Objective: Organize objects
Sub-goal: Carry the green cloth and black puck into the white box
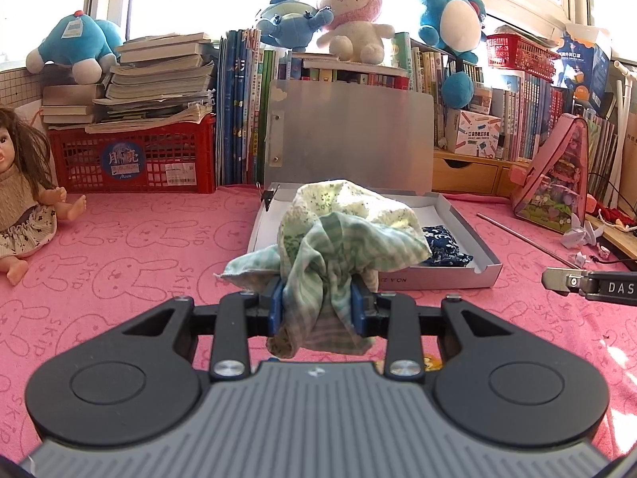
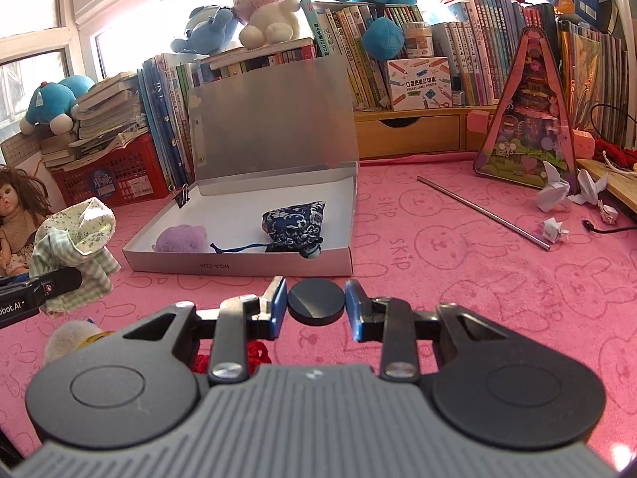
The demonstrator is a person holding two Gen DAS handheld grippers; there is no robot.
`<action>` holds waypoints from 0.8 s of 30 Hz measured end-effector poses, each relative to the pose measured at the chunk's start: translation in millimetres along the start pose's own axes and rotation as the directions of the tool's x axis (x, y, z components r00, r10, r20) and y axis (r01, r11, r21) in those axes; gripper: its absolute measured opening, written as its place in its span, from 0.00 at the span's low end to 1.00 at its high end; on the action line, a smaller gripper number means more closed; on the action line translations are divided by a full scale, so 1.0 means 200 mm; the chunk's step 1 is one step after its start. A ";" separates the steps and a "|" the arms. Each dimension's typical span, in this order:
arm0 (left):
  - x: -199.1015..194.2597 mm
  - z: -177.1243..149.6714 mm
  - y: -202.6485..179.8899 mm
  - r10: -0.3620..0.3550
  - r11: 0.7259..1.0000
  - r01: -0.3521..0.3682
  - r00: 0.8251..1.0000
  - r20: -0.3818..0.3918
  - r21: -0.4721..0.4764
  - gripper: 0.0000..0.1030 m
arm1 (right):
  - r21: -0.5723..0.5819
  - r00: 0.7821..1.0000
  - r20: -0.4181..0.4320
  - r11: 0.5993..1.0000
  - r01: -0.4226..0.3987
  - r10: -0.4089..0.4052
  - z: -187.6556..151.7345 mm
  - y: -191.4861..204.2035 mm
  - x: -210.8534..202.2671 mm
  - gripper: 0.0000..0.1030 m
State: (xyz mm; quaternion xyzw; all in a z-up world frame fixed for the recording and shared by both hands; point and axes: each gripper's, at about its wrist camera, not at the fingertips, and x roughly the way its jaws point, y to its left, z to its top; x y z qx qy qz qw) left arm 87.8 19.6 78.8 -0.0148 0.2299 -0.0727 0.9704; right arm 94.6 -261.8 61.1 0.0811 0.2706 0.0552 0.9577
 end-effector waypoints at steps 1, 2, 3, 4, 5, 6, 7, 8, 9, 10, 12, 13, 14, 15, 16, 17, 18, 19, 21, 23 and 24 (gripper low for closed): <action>0.02 0.03 0.01 -0.002 1.000 0.002 1.000 -0.006 -0.008 0.37 | 0.002 1.000 -0.003 1.000 -0.005 0.005 0.02 0.00 0.01 0.35; 0.04 0.04 0.02 -0.002 1.000 0.002 1.000 -0.012 -0.015 0.37 | 0.004 1.000 -0.006 1.000 -0.010 0.010 0.04 -0.01 0.03 0.35; 0.06 0.06 0.02 -0.001 1.000 0.001 1.000 -0.019 -0.021 0.37 | 0.008 1.000 -0.008 1.000 -0.014 0.014 0.06 -0.01 0.04 0.35; 0.08 0.08 0.03 -0.002 1.000 0.002 1.000 -0.023 -0.025 0.37 | 0.011 1.000 -0.012 1.000 -0.018 0.018 0.08 -0.01 0.06 0.35; 0.10 0.10 0.03 -0.003 1.000 0.002 1.000 -0.026 -0.029 0.37 | 0.015 1.000 -0.018 1.000 -0.021 0.022 0.10 -0.02 0.08 0.35; 0.12 0.11 0.04 -0.003 0.999 0.002 1.000 -0.030 -0.033 0.37 | 0.021 0.999 -0.025 0.999 -0.026 0.027 0.12 -0.02 0.10 0.35; 0.15 0.13 0.05 -0.003 0.999 0.002 0.999 -0.036 -0.036 0.37 | 0.025 0.999 -0.033 0.999 -0.032 0.033 0.13 -0.02 0.12 0.35; 0.17 0.15 0.05 -0.004 0.999 0.002 0.999 -0.044 -0.038 0.37 | 0.030 0.998 -0.044 0.999 -0.038 0.039 0.14 -0.03 0.15 0.35; 0.20 0.16 0.05 -0.008 0.999 0.006 0.998 -0.055 -0.036 0.37 | 0.036 0.997 -0.059 0.998 -0.044 0.046 0.15 -0.04 0.18 0.35; 0.23 0.17 0.05 -0.013 0.999 0.011 0.997 -0.070 -0.030 0.37 | 0.043 0.996 -0.072 0.998 -0.047 0.050 0.16 -0.04 0.21 0.35; 0.29 0.17 0.05 -0.012 1.000 0.010 0.995 -0.096 -0.028 0.37 | 0.080 0.992 -0.110 0.995 -0.058 0.067 0.19 -0.06 0.28 0.35; 0.31 0.17 0.04 -0.013 1.000 0.010 0.994 -0.108 -0.026 0.37 | 0.106 0.989 -0.125 0.992 -0.068 0.081 0.19 -0.07 0.32 0.35; 0.33 0.18 0.04 -0.013 1.000 0.010 0.993 -0.119 -0.027 0.37 | 0.139 0.985 -0.139 0.987 -0.081 0.100 0.20 -0.09 0.35 0.35; 0.36 0.18 0.04 -0.015 1.000 0.011 0.992 -0.128 -0.027 0.37 | 0.161 0.982 -0.148 0.983 -0.089 0.113 0.21 -0.10 0.38 0.35; 0.38 0.19 0.04 -0.020 0.999 0.016 0.991 -0.136 -0.028 0.37 | 0.173 0.981 -0.154 0.981 -0.089 0.117 0.22 -0.10 0.40 0.35; 0.41 0.19 0.04 -0.026 0.999 0.021 0.989 -0.143 -0.031 0.37 | 0.175 0.981 -0.157 0.981 -0.087 0.115 0.23 -0.10 0.43 0.35; 0.43 0.20 0.04 -0.034 0.999 0.029 0.988 -0.152 -0.037 0.37 | 0.169 0.982 -0.156 0.982 -0.082 0.109 0.24 -0.09 0.45 0.35; 0.46 0.21 0.04 -0.041 0.998 0.035 0.986 -0.160 -0.043 0.37 | 0.160 0.982 -0.157 0.984 -0.081 0.106 0.24 -0.09 0.47 0.35; 0.51 0.22 0.04 -0.050 0.998 0.043 0.983 -0.178 -0.046 0.37 | 0.145 0.981 -0.166 0.986 -0.081 0.105 0.26 -0.07 0.51 0.35; 0.56 0.23 0.04 -0.060 0.998 0.052 0.979 -0.196 -0.043 0.37 | 0.143 0.977 -0.185 0.986 -0.083 0.109 0.28 -0.06 0.56 0.35; 0.59 0.24 0.04 -0.066 0.997 0.057 0.976 -0.208 -0.045 0.37 | 0.145 0.974 -0.195 0.986 -0.085 0.113 0.28 -0.06 0.58 0.35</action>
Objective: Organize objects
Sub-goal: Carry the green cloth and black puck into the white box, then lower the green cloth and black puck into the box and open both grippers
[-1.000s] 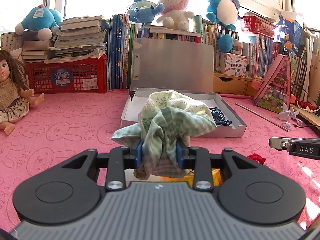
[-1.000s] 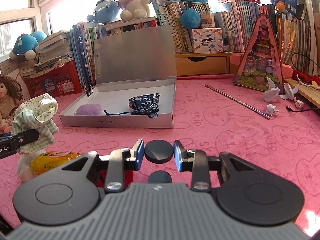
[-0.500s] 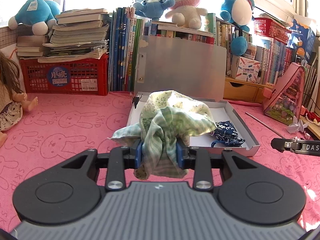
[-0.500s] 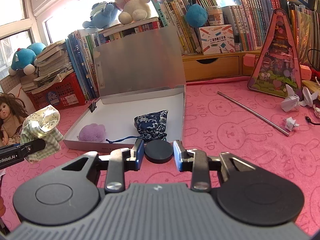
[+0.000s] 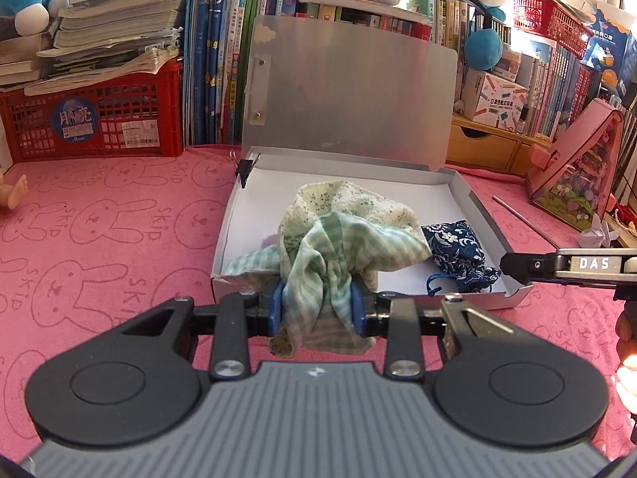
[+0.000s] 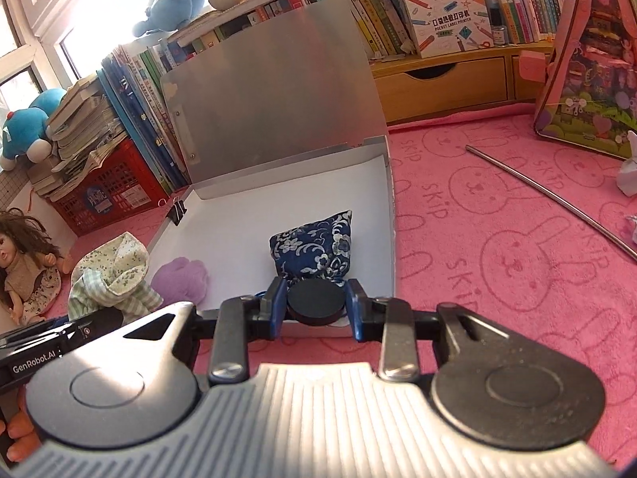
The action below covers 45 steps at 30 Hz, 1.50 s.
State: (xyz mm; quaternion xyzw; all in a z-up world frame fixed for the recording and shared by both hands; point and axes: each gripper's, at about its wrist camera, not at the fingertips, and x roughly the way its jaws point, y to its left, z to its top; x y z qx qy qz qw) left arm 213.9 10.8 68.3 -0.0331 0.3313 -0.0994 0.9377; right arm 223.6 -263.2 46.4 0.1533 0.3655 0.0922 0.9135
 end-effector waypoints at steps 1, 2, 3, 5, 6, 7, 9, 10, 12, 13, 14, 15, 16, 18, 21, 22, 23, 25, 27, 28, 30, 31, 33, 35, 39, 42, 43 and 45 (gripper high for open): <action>0.03 0.01 0.01 -0.003 1.000 0.003 1.000 -0.014 -0.009 0.37 | 0.006 1.000 -0.014 1.000 -0.001 0.001 0.01 0.00 0.03 0.35; 0.06 0.02 0.01 -0.006 1.000 0.006 1.000 -0.025 -0.012 0.37 | 0.011 1.000 -0.026 1.000 -0.001 0.001 0.02 0.00 0.05 0.35; 0.09 0.03 0.02 -0.006 1.000 0.006 0.999 -0.033 -0.018 0.37 | 0.013 0.999 -0.034 1.000 -0.002 0.002 0.03 -0.01 0.07 0.35; 0.13 0.05 0.03 -0.004 1.000 0.003 0.999 -0.041 -0.021 0.37 | 0.021 0.998 -0.057 1.000 0.005 -0.004 0.04 -0.01 0.12 0.35; 0.15 0.06 0.04 -0.002 1.000 0.001 0.999 -0.046 -0.020 0.37 | 0.022 0.998 -0.066 1.000 0.008 -0.006 0.05 -0.01 0.14 0.35; 0.16 0.07 0.04 -0.002 1.000 0.001 0.999 -0.052 -0.017 0.37 | 0.022 0.997 -0.071 1.000 0.010 -0.009 0.05 -0.01 0.16 0.35; 0.20 0.09 0.04 -0.003 1.000 0.002 0.998 -0.065 -0.017 0.37 | 0.017 0.997 -0.080 1.000 0.020 -0.019 0.05 -0.01 0.19 0.35; 0.22 0.10 0.05 0.002 1.000 -0.003 0.998 -0.068 -0.017 0.37 | 0.016 0.996 -0.083 1.000 0.023 -0.022 0.06 -0.01 0.21 0.35; 0.25 0.11 0.05 0.007 1.000 -0.008 0.997 -0.072 -0.017 0.37 | 0.016 0.996 -0.086 0.999 0.028 -0.026 0.07 -0.01 0.23 0.35; 0.26 0.12 0.05 0.007 1.000 -0.008 0.997 -0.072 -0.018 0.37 | 0.017 0.996 -0.084 0.999 0.029 -0.027 0.07 0.00 0.24 0.35; 0.27 0.13 0.05 0.009 1.000 -0.010 0.997 -0.072 -0.018 0.37 | 0.017 0.996 -0.083 0.999 0.031 -0.029 0.07 0.00 0.25 0.35; 0.28 0.13 0.05 0.015 1.000 -0.016 0.997 -0.071 -0.014 0.37 | 0.017 0.996 -0.082 0.999 0.033 -0.032 0.08 0.00 0.26 0.35; 0.30 0.14 0.05 0.021 1.000 -0.021 0.997 -0.071 -0.009 0.37 | 0.016 0.996 -0.082 0.999 0.036 -0.034 0.08 0.01 0.26 0.35; 0.32 0.15 0.04 0.032 1.000 -0.032 0.997 -0.065 0.001 0.37 | 0.009 0.996 -0.081 0.999 0.044 -0.044 0.10 0.01 0.28 0.35; 0.36 0.19 0.03 0.050 0.999 -0.049 0.997 -0.062 0.014 0.37 | 0.000 0.995 -0.079 0.998 0.059 -0.058 0.13 0.02 0.31 0.35; 0.38 0.20 0.03 0.056 0.998 -0.055 0.997 -0.061 0.016 0.37 | -0.003 0.995 -0.079 0.998 0.064 -0.064 0.14 0.02 0.32 0.35; 0.39 0.21 0.03 0.060 0.998 -0.059 0.996 -0.061 0.018 0.37 | -0.007 0.994 -0.079 0.997 0.070 -0.071 0.15 0.03 0.33 0.35; 0.43 0.24 0.03 0.068 0.998 -0.066 0.996 -0.058 0.024 0.37 | -0.010 0.994 -0.079 0.997 0.079 -0.080 0.17 0.03 0.35 0.35; 0.49 0.26 0.03 0.072 0.997 -0.070 0.996 -0.053 0.031 0.37 | -0.010 0.993 -0.082 0.996 0.085 -0.086 0.19 0.03 0.38 0.35; 0.51 0.27 0.03 0.077 0.996 -0.075 0.996 -0.047 0.037 0.37 | -0.012 0.993 -0.080 0.996 0.089 -0.090 0.20 0.03 0.40 0.35; 0.55 0.28 0.02 0.086 0.995 -0.084 0.996 -0.036 0.053 0.37 | -0.019 0.992 -0.076 0.995 0.101 -0.102 0.22 0.04 0.42 0.35; 0.57 0.28 0.02 0.087 0.995 -0.084 0.996 -0.037 0.056 0.37 | -0.022 0.991 -0.075 0.994 0.105 -0.106 0.22 0.04 0.43 0.35; 0.61 0.29 0.01 0.091 0.994 -0.088 0.995 -0.042 0.063 0.37 | -0.034 0.991 -0.075 0.993 0.112 -0.114 0.24 0.04 0.45 0.35; 0.63 0.30 0.01 0.100 0.993 -0.097 0.994 -0.046 0.064 0.37 | -0.041 0.990 -0.077 0.992 0.116 -0.119 0.25 0.04 0.47 0.35; 0.67 0.30 0.00 0.108 0.993 -0.106 0.992 -0.061 0.049 0.37 | -0.032 0.987 -0.092 0.991 0.130 -0.133 0.25 0.03 0.49 0.35; 0.70 0.27 -0.01 0.124 0.990 -0.119 0.990 -0.072 0.072 0.37 | -0.030 0.987 -0.093 0.991 0.128 -0.130 0.25 0.03 0.50 0.35; 0.71 0.26 -0.01 0.129 0.990 -0.123 0.989 -0.077 0.073 0.37 | -0.030 0.987 -0.094 0.991 0.128 -0.130 0.25 0.03 0.50 0.35; 0.72 0.26 0.00 0.132 0.990 -0.127 0.988 -0.081 0.067 0.37 | -0.031 0.987 -0.095 0.991 0.129 -0.131 0.24 0.03 0.50 0.35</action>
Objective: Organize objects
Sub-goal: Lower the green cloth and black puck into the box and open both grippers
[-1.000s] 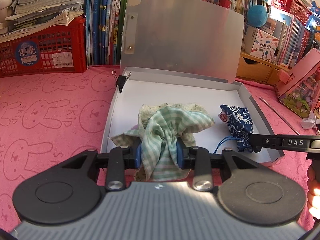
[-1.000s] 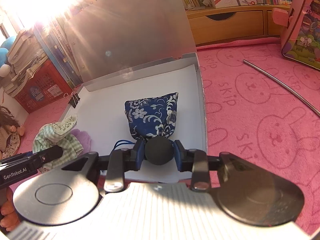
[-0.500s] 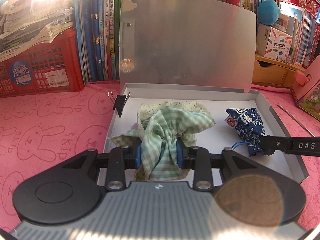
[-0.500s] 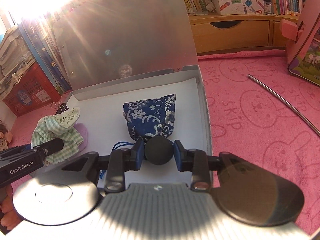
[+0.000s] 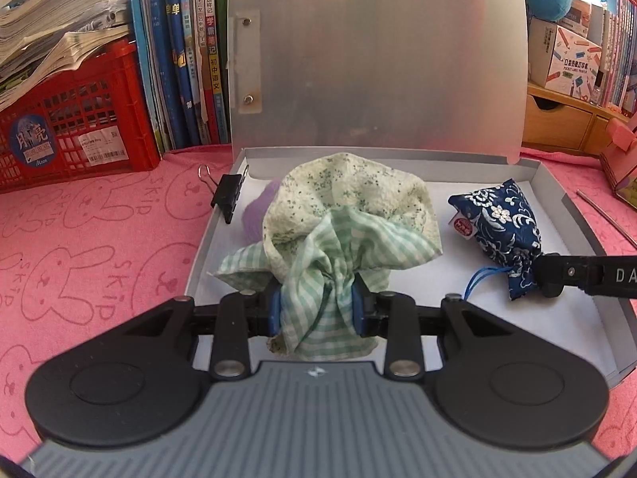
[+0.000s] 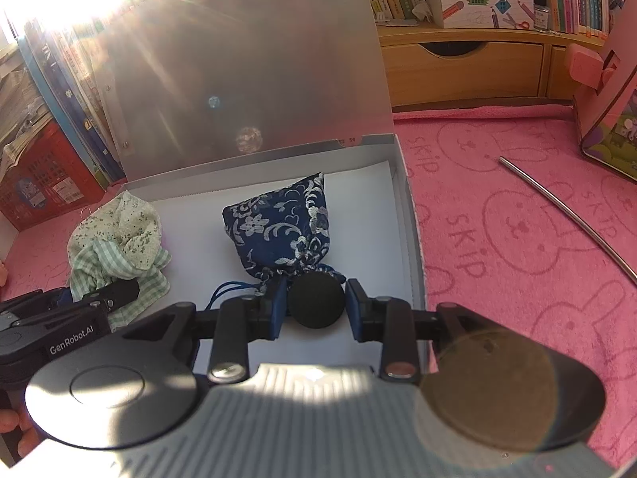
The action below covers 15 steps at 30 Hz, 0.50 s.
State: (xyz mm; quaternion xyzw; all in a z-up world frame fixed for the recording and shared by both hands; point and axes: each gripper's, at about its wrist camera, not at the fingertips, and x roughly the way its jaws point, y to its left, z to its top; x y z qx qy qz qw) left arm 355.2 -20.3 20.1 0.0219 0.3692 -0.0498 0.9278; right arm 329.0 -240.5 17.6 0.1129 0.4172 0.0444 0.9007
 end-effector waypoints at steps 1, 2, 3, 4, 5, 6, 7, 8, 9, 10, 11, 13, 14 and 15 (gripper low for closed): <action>0.00 0.00 0.00 -0.001 1.000 0.001 1.000 0.000 -0.003 0.37 | 0.000 1.000 0.000 1.000 0.000 0.000 0.00 0.00 0.00 0.35; 0.00 -0.01 0.00 -0.001 1.000 0.001 1.000 0.001 -0.003 0.37 | 0.001 1.000 0.000 1.000 -0.001 0.001 0.00 0.00 0.00 0.35; 0.00 -0.01 0.00 0.000 1.000 0.000 1.000 0.002 -0.002 0.37 | -0.001 1.000 0.001 1.000 -0.002 0.002 0.00 0.00 0.00 0.35; -0.01 -0.01 -0.01 0.001 1.000 -0.001 1.000 0.003 -0.001 0.37 | -0.005 1.000 0.002 1.000 -0.003 0.003 0.00 0.00 0.00 0.38; -0.02 -0.01 -0.01 0.005 1.000 -0.005 1.000 0.011 0.004 0.39 | -0.010 1.000 0.007 1.000 -0.002 0.002 -0.01 0.00 0.00 0.39; -0.03 -0.01 -0.01 0.013 1.000 -0.013 1.000 0.018 0.011 0.43 | -0.010 1.000 0.011 1.000 -0.001 0.001 -0.01 0.00 0.00 0.41; -0.04 -0.01 -0.02 0.016 1.000 -0.017 1.000 0.026 0.019 0.46 | -0.009 1.000 0.013 1.000 0.001 -0.001 -0.01 0.00 0.00 0.50; -0.06 -0.02 -0.03 0.014 0.999 -0.015 0.999 0.033 0.029 0.50 | -0.008 1.000 0.015 1.000 0.000 0.000 -0.02 -0.01 0.00 0.53; -0.07 -0.02 -0.04 0.011 0.999 -0.012 0.999 0.040 0.039 0.54 | -0.006 1.000 0.015 1.000 -0.003 0.003 -0.02 -0.01 0.00 0.55; -0.08 -0.02 -0.04 0.010 0.999 -0.012 0.999 0.046 0.045 0.57 | -0.005 1.000 0.014 1.000 -0.004 0.004 -0.03 -0.01 -0.01 0.55; -0.10 -0.02 -0.05 0.011 0.999 -0.014 0.999 0.050 0.049 0.61 | -0.004 1.000 0.015 1.000 -0.004 0.004 -0.03 -0.01 -0.01 0.55; -0.12 -0.02 -0.05 0.011 0.998 -0.014 0.998 0.057 0.054 0.64 | -0.014 1.000 0.019 1.000 -0.007 0.007 -0.04 -0.01 -0.03 0.56; -0.14 -0.02 -0.05 0.007 0.998 -0.010 0.998 0.060 0.054 0.66 | -0.021 1.000 0.023 1.000 -0.006 0.007 -0.04 0.00 -0.04 0.56; -0.15 -0.02 -0.05 0.000 0.999 -0.003 0.998 0.064 0.052 0.68 | -0.027 1.000 0.027 1.000 -0.007 0.008 -0.05 0.00 -0.05 0.57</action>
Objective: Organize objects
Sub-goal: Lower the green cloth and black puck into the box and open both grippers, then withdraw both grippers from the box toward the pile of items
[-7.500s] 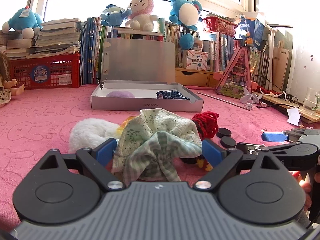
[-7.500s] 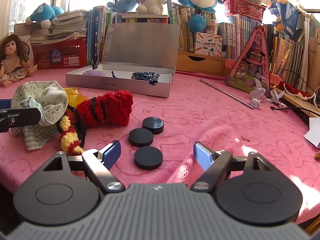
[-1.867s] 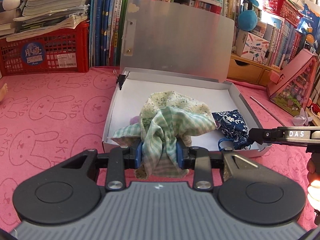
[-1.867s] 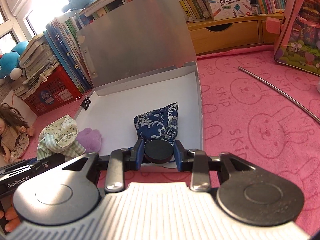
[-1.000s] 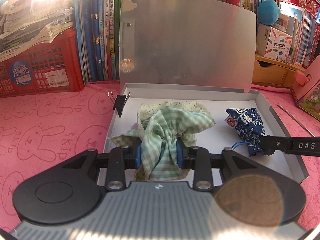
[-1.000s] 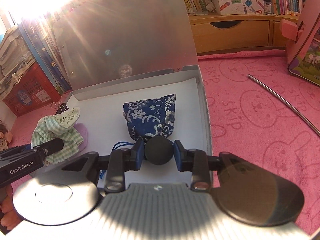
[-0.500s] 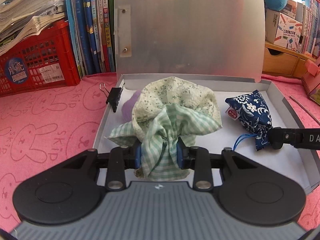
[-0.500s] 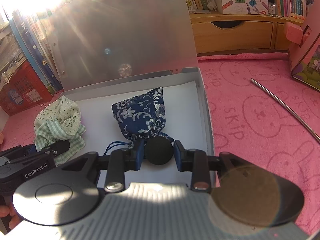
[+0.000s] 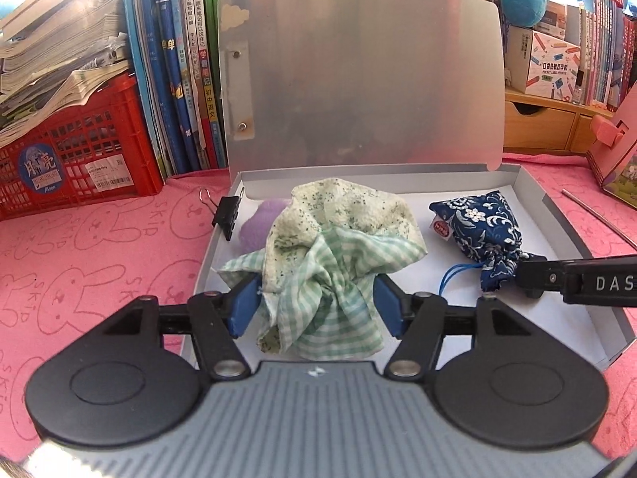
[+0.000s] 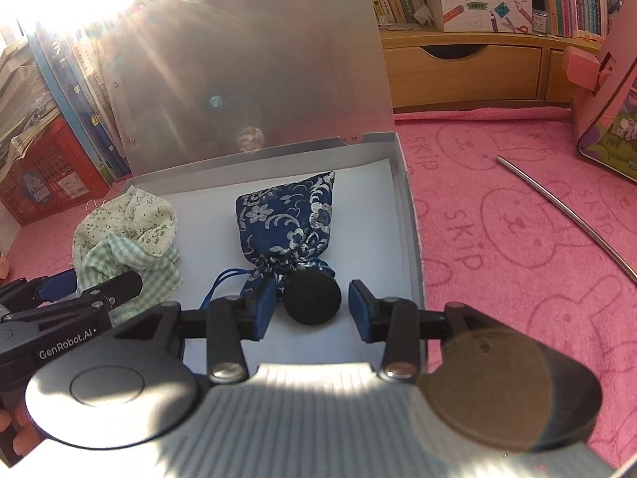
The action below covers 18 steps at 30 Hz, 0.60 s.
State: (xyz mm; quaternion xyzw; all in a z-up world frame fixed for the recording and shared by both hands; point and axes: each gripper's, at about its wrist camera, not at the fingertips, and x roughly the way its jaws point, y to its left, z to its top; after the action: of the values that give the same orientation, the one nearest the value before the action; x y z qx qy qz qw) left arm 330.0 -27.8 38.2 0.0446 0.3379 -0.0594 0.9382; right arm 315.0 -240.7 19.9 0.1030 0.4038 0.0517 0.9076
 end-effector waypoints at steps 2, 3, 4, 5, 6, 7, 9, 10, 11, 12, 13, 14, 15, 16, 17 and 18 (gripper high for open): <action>-0.04 0.00 0.00 -0.020 1.000 0.020 1.000 0.012 -0.011 0.72 | -0.012 1.000 0.014 1.000 -0.004 0.004 -0.01 0.01 -0.04 0.60; -0.06 0.00 0.00 -0.032 0.999 0.032 0.999 0.020 -0.017 0.74 | -0.014 1.000 0.022 1.000 -0.006 0.007 -0.01 0.01 -0.05 0.61; -0.08 0.00 0.00 -0.042 0.999 0.043 0.999 0.028 -0.021 0.74 | -0.016 1.000 0.028 1.000 -0.011 0.011 -0.01 0.01 -0.07 0.62; -0.11 0.01 0.01 -0.050 0.998 0.051 0.998 0.037 -0.021 0.75 | -0.017 0.999 0.032 1.000 -0.017 0.017 -0.01 0.01 -0.09 0.64; -0.13 0.01 0.01 -0.058 0.998 0.059 0.997 0.046 -0.020 0.76 | -0.016 0.999 0.036 1.000 -0.023 0.023 -0.01 0.01 -0.11 0.64; -0.16 0.01 0.01 -0.063 0.998 0.064 0.996 0.056 -0.019 0.76 | -0.015 0.999 0.040 1.000 -0.028 0.028 -0.02 0.01 -0.13 0.65; -0.22 0.00 0.01 -0.072 0.997 0.073 0.995 0.074 -0.016 0.79 | -0.011 0.998 0.047 0.999 -0.040 0.041 -0.02 0.01 -0.16 0.65; -0.25 -0.01 0.01 -0.077 0.997 0.079 0.993 0.086 -0.015 0.79 | -0.009 0.997 0.051 0.999 -0.048 0.049 -0.03 0.00 -0.18 0.66; -0.28 -0.02 0.01 -0.086 0.996 0.088 0.991 0.098 -0.012 0.80 | -0.010 0.997 0.055 0.998 -0.056 0.056 -0.04 0.00 -0.20 0.66; -0.31 -0.03 0.02 -0.097 0.995 0.099 0.989 0.107 -0.007 0.80 | -0.011 0.996 0.059 0.998 -0.059 0.059 -0.04 0.00 -0.22 0.66; -0.34 -0.04 0.02 -0.105 0.994 0.106 0.988 0.112 -0.001 0.80 | -0.013 0.996 0.064 0.998 -0.062 0.063 -0.05 -0.01 -0.25 0.66; -0.37 -0.05 0.02 -0.110 0.994 0.111 0.987 0.116 0.003 0.80 | -0.014 0.995 0.068 0.998 -0.068 0.069 -0.06 -0.01 -0.27 0.66; -0.40 -0.07 0.02 -0.114 0.994 0.113 0.986 0.118 0.009 0.80 | -0.013 0.995 0.073 0.997 -0.074 0.075 -0.07 -0.02 -0.29 0.66; -0.42 -0.09 0.02 -0.116 0.993 0.116 0.986 0.121 0.012 0.80 | -0.012 0.993 0.077 0.996 -0.083 0.084 -0.08 -0.02 -0.31 0.66; -0.45 -0.10 0.02 -0.121 0.993 0.120 0.985 0.124 0.016 0.80 | -0.015 0.993 0.081 0.996 -0.090 0.090 -0.09 -0.03 -0.33 0.66; -0.48 -0.12 0.02 -0.129 0.992 0.127 0.983 0.130 0.022 0.80 | -0.019 0.991 0.087 0.995 -0.097 0.098 -0.11 -0.03 -0.36 0.66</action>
State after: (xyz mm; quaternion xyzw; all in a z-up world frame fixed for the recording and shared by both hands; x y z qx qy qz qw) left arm 242.0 -13.2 80.7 0.0249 0.2772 -0.1247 0.9524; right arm 250.2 -256.4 56.6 0.1183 0.3577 0.0943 0.9215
